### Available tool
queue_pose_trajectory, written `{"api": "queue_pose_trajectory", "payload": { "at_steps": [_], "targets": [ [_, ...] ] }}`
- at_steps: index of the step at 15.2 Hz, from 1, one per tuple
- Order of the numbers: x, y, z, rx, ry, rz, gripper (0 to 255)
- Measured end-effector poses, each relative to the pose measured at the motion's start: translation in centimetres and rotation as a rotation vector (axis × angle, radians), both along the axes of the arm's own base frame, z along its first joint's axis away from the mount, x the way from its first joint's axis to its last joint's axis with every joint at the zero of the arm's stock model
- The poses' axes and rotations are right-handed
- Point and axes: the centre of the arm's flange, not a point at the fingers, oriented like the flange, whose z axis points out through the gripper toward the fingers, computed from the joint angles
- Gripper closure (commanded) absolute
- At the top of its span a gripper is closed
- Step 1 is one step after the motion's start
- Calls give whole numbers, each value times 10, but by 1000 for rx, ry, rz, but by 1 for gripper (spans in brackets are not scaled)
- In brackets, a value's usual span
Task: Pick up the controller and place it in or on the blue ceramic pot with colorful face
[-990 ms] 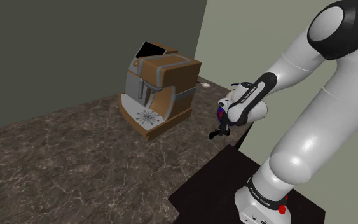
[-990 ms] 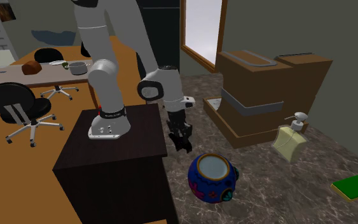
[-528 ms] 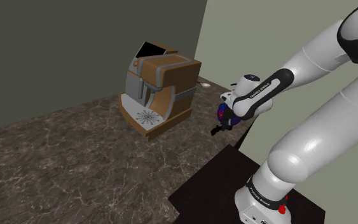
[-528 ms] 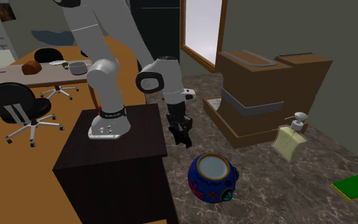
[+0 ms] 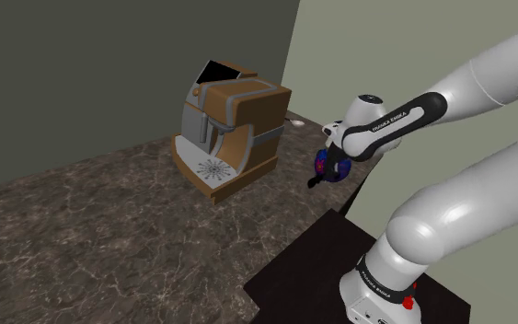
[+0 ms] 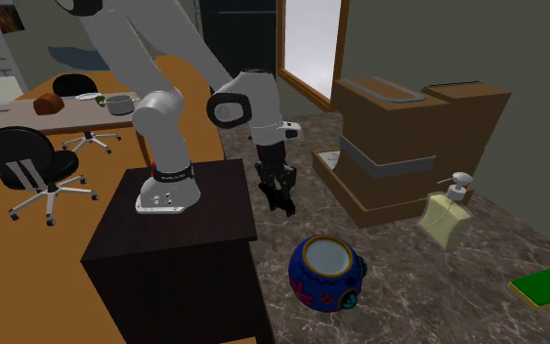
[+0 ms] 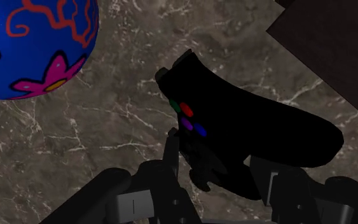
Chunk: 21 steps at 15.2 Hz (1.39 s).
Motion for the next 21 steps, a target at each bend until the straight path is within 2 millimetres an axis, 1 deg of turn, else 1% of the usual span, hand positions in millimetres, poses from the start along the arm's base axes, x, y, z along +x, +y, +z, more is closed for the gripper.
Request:
{"api": "queue_pose_trajectory", "payload": {
  "at_steps": [13,16,17,18,21],
  "targets": [
    [-2,-2,71,0,0,0,255],
    [-1,0,84,0,0,0,255],
    [2,-5,86,0,0,0,255],
    [5,-15,88,1,0,-1,255],
    [15,-52,92,2,0,-1,255]
  ]
}}
